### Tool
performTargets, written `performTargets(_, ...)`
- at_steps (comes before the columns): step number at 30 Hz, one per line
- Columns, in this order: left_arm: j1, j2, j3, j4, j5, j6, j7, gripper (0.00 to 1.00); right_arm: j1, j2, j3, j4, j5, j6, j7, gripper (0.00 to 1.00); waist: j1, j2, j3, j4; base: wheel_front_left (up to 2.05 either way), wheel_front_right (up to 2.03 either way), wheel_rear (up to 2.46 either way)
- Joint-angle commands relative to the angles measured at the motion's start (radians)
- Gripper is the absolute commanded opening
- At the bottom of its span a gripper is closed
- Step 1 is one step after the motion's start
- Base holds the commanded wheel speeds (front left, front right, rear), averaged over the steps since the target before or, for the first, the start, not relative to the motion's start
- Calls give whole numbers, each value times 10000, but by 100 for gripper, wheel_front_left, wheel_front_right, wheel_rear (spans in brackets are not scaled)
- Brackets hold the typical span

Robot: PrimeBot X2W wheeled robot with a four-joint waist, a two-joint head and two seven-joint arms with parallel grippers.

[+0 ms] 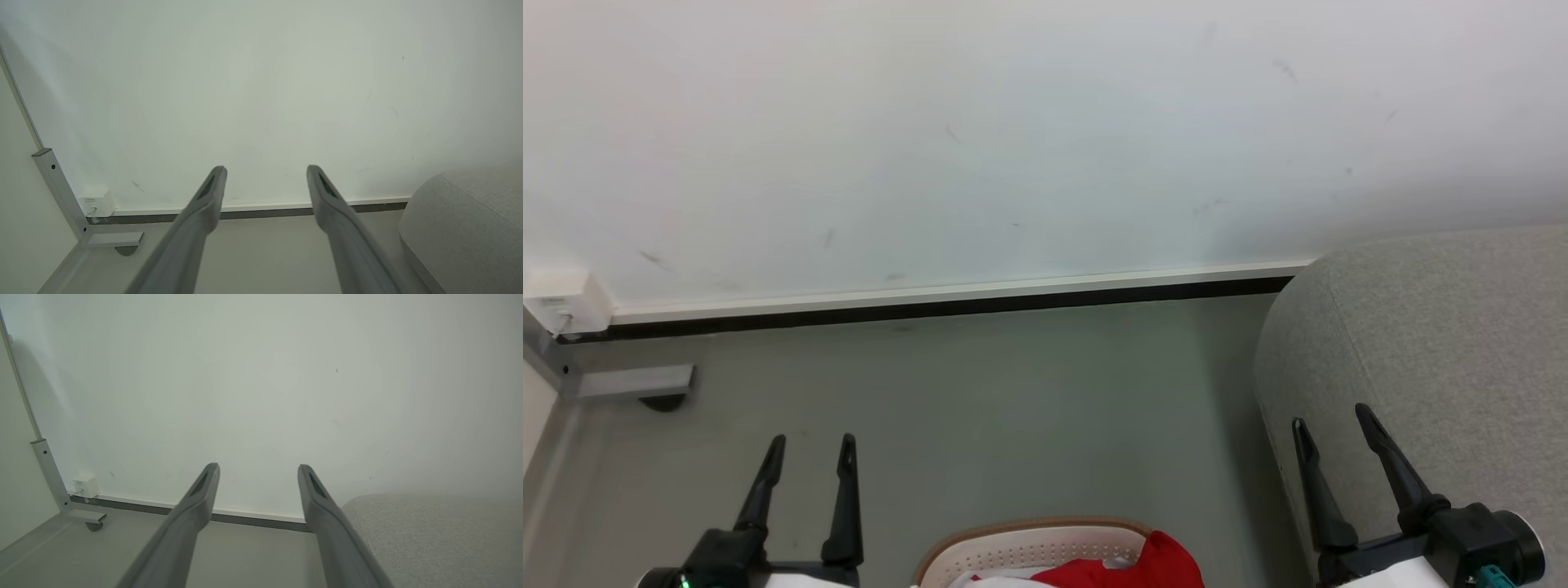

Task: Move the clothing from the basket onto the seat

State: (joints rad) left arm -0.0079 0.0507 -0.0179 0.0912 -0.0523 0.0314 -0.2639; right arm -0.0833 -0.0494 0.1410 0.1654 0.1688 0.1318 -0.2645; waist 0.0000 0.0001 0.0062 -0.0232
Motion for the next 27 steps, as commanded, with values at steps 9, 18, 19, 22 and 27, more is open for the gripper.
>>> performTargets(9,-230,62,9,431,-167,-342,-9,100,-267,-17,-334,-208,112,-21,3,100,0,-1,589,-660,0,0,0)
performTargets(18,-1267,412,-227,1677,-141,-905,-11,100,-908,-14,-592,-590,308,-21,3,100,0,-1,2123,-1526,0,0,0)
performTargets(19,-1422,469,-282,1841,-104,-931,-9,100,-997,-12,-630,-635,335,-21,4,100,0,-1,2316,-1618,0,0,0)
performTargets(22,-1846,646,-579,2521,90,-1127,45,100,-1253,-14,-750,-799,416,-21,3,100,0,-1,2855,-1887,0,0,0)
performTargets(27,-2644,809,-1174,3791,-129,-1455,328,100,-1637,-11,-933,-989,482,-21,4,100,0,-1,3604,-2217,0,0,0)
